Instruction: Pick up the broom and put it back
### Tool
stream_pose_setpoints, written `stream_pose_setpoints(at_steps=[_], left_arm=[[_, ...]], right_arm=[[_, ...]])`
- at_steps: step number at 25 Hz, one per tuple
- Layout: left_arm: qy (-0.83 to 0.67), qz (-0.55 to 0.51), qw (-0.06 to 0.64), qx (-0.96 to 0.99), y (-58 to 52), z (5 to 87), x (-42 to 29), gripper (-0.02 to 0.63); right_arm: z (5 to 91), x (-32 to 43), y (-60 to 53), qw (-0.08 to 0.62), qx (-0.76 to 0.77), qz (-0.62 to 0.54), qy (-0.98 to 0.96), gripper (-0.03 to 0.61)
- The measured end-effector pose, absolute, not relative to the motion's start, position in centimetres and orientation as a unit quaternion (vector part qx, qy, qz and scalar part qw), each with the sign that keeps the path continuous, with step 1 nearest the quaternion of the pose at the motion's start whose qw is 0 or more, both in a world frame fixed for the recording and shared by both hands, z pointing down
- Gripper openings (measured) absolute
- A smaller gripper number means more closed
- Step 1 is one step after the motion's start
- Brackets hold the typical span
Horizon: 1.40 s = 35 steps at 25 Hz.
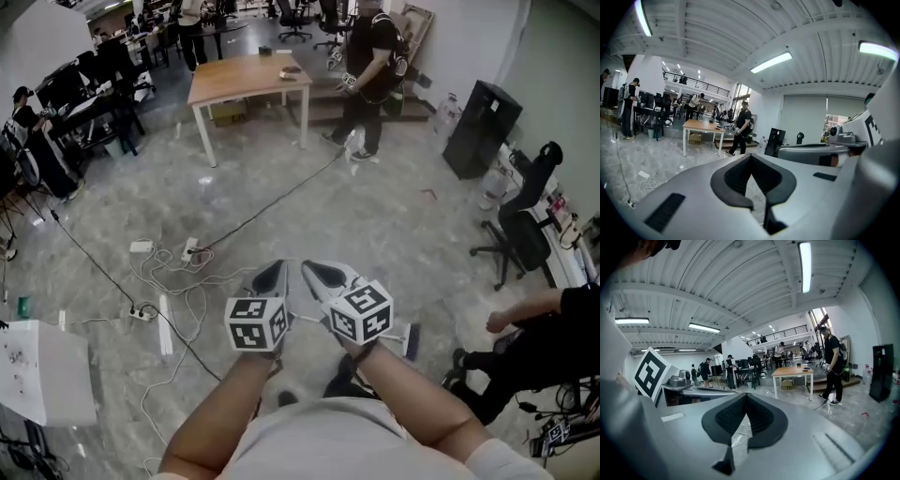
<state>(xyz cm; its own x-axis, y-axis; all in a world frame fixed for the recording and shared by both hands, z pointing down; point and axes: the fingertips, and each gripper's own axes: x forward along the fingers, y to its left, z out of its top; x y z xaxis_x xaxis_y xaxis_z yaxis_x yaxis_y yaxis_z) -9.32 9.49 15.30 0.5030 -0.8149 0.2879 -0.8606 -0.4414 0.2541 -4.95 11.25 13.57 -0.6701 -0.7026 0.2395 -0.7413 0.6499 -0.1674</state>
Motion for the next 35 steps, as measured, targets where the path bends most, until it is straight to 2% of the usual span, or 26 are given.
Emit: stream_pose_setpoints(at_steps=[11, 20, 29, 35], left_arm=[[-0.547, 0.09, 0.241, 0.797, 0.0, 23.5, -6.4, 0.005], [-0.59, 0.124, 0.294, 0.742, -5.5, 32.0, -5.7, 0.005], [-0.599, 0.167, 0.353, 0.699, -7.5, 47.7, -8.8, 0.005], [-0.586, 0.181, 0.387, 0.688, -7.3, 58.1, -10.9, 0.005]], right_arm=[[21.5, -1.0, 0.1, 0.11, 0.331, 0.183, -0.919, 0.002], [31.1, 1.6, -6.6, 0.17, 0.252, 0.221, -0.927, 0.009], [47.8, 0.2, -8.6, 0.239, 0.216, 0.263, -0.909, 0.075], [61.5, -2.2, -8.2, 0.296, 0.192, 0.288, -0.89, 0.094]])
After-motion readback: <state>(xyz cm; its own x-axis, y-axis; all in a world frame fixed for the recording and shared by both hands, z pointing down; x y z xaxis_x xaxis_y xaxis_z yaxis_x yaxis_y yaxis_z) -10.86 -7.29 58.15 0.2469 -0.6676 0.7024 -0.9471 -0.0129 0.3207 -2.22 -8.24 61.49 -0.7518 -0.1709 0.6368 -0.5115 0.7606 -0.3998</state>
